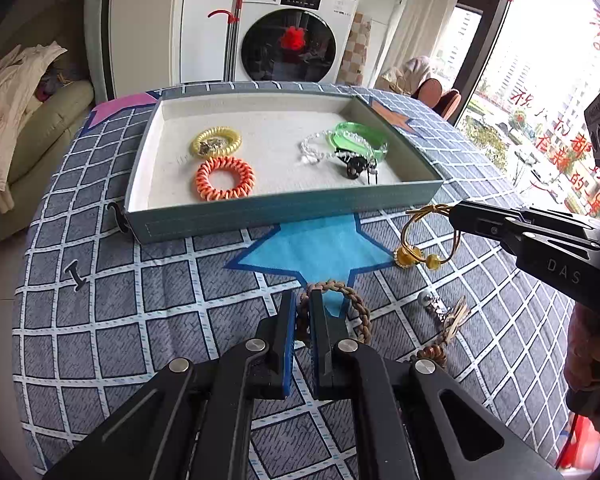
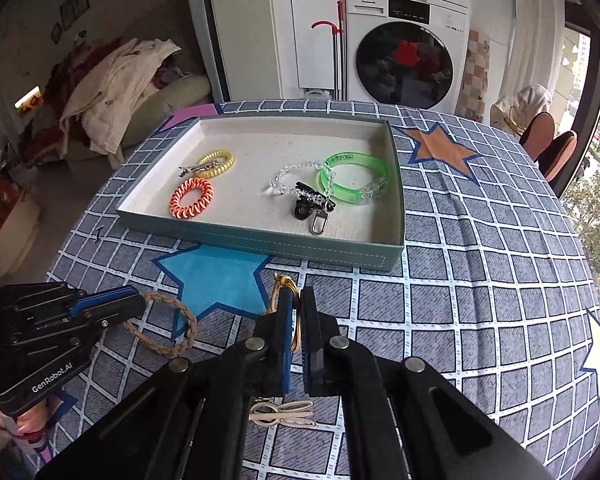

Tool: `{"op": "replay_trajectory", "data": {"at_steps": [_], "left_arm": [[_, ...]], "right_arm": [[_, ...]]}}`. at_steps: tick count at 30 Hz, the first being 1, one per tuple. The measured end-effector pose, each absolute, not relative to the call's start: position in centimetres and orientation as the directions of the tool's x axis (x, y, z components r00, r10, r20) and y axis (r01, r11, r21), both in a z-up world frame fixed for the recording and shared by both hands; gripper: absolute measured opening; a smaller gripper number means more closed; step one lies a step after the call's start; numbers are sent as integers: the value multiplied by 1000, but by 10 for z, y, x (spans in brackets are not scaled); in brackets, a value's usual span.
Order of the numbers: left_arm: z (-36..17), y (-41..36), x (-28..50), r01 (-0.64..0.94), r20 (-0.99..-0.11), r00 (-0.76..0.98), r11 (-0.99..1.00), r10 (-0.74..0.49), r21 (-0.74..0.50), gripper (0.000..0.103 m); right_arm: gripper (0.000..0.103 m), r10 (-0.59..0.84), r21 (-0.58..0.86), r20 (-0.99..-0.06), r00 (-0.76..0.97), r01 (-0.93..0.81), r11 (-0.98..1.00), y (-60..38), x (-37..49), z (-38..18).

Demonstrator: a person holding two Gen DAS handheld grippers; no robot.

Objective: Organize jewelry
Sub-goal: 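Carry both held items into the tray and open both tools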

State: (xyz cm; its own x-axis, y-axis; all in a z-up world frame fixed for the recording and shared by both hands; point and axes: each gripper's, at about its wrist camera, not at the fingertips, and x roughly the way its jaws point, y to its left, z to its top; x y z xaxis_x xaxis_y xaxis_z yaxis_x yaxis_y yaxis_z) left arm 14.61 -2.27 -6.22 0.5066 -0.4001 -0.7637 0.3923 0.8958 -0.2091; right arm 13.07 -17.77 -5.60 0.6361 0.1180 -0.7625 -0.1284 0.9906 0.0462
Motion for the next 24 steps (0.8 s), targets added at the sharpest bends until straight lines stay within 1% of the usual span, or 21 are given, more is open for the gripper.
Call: {"op": "replay_trajectory", "data": {"at_steps": [8,16,24], "left_arm": [[-33,-15,152,393,-716,558,893,-419,-217,26],[-8,-10,176,380,-670,620,903,-408,-199,26],[-15,-3,214,331,-679,629,921,-379,-208,26]], "right_arm": [[4,153,59,-726,670,-160,985,-168,140,-30],[4,178,68,-708,684,-184,981,-156,165,-16],[4,217,113,-718,662,-197,974,-147,203,-24]]}}
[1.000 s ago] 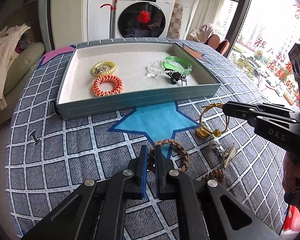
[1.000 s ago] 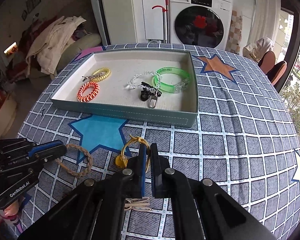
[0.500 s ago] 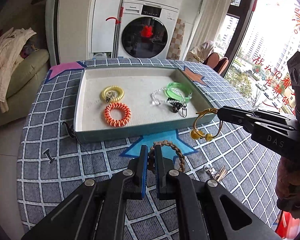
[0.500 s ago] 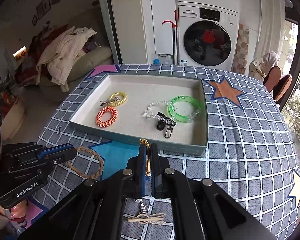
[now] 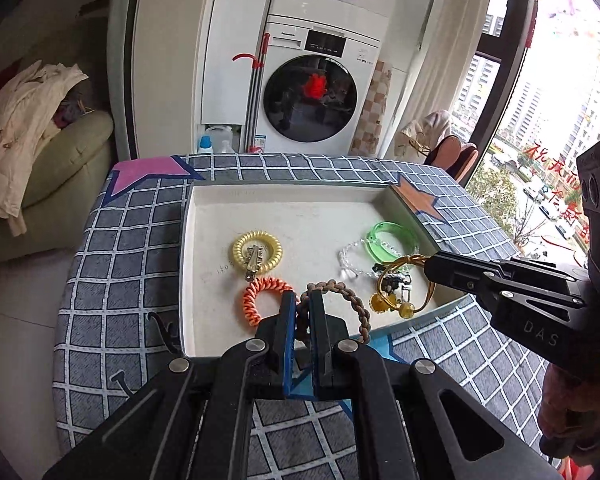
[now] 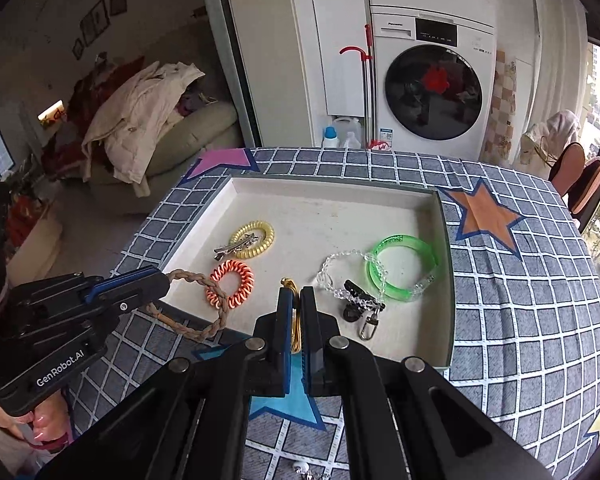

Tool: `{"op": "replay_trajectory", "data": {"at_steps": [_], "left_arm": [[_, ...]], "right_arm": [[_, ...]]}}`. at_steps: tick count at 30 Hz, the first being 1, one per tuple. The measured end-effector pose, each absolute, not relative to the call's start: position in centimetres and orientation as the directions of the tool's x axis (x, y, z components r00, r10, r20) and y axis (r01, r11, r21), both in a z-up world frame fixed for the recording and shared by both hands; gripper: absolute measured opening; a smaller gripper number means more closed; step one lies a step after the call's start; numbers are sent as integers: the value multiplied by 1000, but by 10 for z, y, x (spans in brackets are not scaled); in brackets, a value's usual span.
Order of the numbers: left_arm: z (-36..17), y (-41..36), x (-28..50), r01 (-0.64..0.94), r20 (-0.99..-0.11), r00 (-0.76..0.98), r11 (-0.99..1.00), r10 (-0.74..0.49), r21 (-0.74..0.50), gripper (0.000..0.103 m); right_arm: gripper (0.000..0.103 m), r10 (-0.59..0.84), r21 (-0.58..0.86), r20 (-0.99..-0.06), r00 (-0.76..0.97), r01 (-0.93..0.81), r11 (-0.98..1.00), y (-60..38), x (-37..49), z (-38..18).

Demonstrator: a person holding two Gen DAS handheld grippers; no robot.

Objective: Organize jewelry
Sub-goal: 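Carry both held items into the tray and open both tools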

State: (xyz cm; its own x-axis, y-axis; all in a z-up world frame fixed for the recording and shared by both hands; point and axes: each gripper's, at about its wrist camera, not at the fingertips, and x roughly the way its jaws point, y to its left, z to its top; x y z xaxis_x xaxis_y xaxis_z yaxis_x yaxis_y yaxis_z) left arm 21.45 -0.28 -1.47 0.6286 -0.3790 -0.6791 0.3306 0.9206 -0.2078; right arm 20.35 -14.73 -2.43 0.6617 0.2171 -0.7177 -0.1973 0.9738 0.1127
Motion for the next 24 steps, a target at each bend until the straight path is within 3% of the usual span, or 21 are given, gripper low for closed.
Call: {"op": "replay_trajectory", "data": {"at_steps": [14,24], "left_arm": [[-65,-19,265,283,-775,559,946,-295,-156,26],[-76,-28,284,251,-776,594,965,-212,-72,26]], "right_arm": [[4,176,110,-780,601,-145,983,-149,258,-74],[4,106,103,-777,621,-41,994,-175,275,-85]]}}
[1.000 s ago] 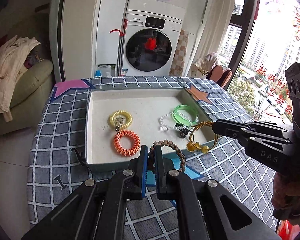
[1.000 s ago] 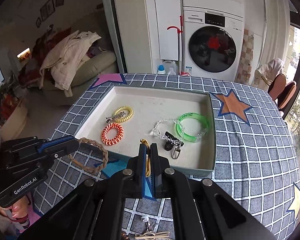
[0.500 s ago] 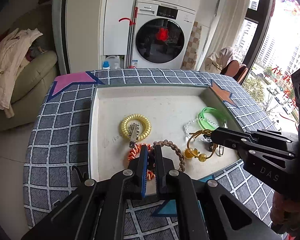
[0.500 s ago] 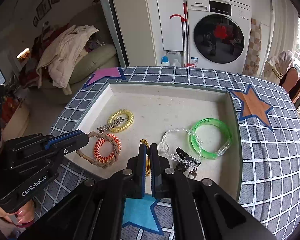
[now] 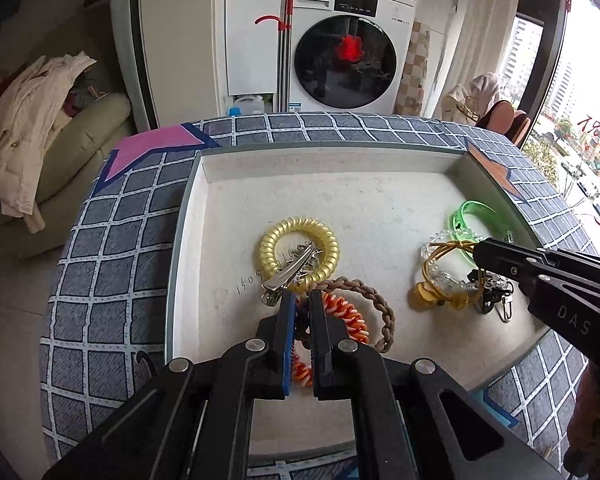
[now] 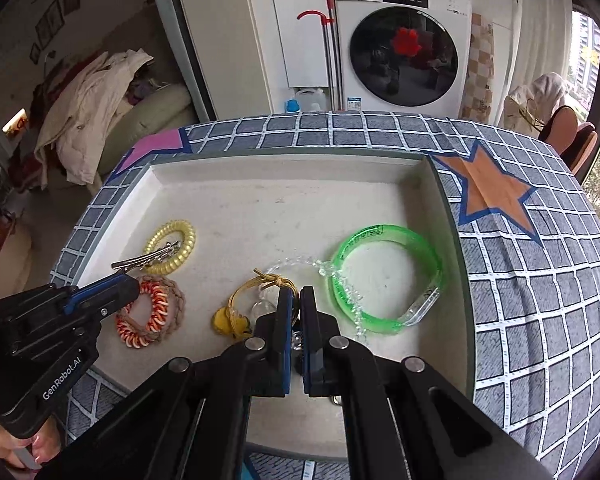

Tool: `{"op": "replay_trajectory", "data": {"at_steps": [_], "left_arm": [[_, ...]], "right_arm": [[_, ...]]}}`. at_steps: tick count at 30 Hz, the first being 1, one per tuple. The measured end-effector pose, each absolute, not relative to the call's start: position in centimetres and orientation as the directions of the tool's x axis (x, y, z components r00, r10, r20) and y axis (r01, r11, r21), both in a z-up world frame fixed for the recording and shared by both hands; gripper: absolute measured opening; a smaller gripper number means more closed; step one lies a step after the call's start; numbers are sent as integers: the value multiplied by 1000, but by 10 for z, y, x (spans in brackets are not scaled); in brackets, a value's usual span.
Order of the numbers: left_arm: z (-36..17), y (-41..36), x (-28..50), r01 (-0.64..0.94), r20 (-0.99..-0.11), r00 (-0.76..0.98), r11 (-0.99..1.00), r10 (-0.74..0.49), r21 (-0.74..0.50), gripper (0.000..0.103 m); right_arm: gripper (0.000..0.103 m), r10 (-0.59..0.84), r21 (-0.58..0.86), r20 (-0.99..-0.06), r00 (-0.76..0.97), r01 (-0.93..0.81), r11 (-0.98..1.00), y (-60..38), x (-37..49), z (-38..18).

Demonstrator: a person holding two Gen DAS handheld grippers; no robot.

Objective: Organize jewelry
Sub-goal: 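Carry both held items into the tray and open both tools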

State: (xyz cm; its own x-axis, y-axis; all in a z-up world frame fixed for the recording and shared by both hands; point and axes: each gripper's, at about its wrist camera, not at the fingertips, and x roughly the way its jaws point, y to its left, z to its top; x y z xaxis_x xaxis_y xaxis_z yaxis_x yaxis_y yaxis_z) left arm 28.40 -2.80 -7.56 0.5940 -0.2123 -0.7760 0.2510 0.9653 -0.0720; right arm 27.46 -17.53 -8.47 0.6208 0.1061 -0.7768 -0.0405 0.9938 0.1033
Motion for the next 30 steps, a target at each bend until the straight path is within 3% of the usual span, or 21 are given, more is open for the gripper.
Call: {"op": "replay_trajectory", "data": {"at_steps": [18,20,22,23,30], "left_arm": [[-74,-35,286,228,-760,632,974,-148,-1,27],[-73,-36,284,229,-756,639,973,-142,12,27],[-71,-37,281,230,-750,647,973,-139,18,27],[-69,-38,280,230,-747,650,973,-141,17,27],[-58,-40,272,226,-735,668,973,-118,49,27]], "right_arm": [[6,116,149,-789,604,6,989,-190,280,-87],[14,109,137,-789,605,1,991,-187,278,-85],[46,110,137,-782,614,-4,991,-186,274,-83],[53,110,137,-775,623,-5,991,-185,271,-80],[65,118,149,-747,654,-8,989,-186,251,-65]]}}
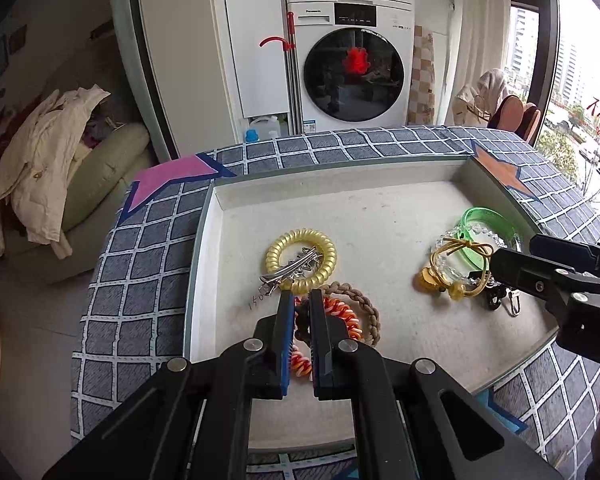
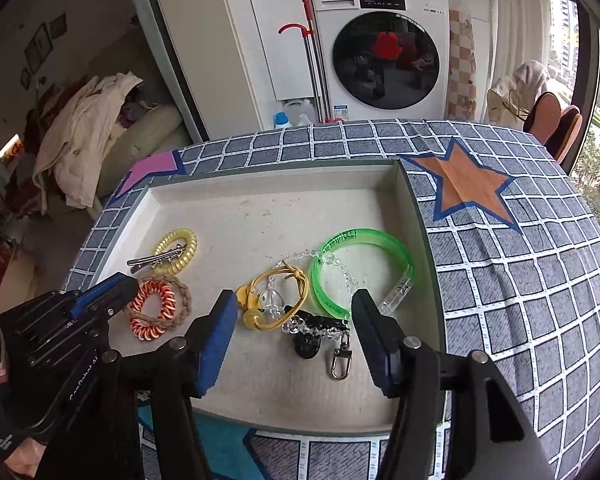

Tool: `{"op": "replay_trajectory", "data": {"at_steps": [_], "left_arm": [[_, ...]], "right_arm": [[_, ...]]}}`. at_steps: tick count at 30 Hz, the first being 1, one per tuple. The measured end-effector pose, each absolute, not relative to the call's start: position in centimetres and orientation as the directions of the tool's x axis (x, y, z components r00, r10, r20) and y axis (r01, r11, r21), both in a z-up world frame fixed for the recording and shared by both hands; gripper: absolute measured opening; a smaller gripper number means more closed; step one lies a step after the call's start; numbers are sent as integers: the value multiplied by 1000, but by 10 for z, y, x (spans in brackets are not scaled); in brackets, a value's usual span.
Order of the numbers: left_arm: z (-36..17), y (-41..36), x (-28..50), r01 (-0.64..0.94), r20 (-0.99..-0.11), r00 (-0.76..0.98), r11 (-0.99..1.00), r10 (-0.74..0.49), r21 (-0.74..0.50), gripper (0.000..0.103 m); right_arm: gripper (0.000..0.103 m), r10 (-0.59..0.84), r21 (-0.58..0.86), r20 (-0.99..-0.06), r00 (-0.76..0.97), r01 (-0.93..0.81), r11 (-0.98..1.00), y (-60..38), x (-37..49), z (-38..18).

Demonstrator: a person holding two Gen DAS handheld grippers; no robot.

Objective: Organize jewelry
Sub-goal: 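Carry both held items into the tray and open both tools, then withdraw both tools from the tray toward the last jewelry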

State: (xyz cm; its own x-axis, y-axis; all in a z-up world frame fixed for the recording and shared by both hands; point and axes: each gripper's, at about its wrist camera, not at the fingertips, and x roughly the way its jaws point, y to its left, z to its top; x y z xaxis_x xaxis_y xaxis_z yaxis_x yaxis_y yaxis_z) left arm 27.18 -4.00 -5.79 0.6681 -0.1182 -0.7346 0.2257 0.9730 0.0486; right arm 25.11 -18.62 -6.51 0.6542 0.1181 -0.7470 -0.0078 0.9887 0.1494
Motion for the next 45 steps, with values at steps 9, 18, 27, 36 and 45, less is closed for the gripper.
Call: {"op": "replay_trajectory", "data": {"at_steps": [9,18,27,36,45], "left_arm": [[-48,-35,261,214,-720,683,976,-123,36,27],[-55,-35,255,220,-736,664,975,-130,27,27],[-51,-30,260,213,-737,660,977,-144,0,27],[-44,-23,257,178,-711,695,984,-105,28,103],[-46,-19,250,164,-711,697,986,-92,33,103]], "right_arm": [[69,131,177,-729,672,0,984,-197,211,-54],[70,140,192,-745,652,9,981,-203,190,-61],[72,133,181,-749,649,8,983,-200,193,-62],[83,100,147,-737,668,14,989,-195,205,-58],[103,121,168,-701,703,-2,986,-194,199,-57]]}}
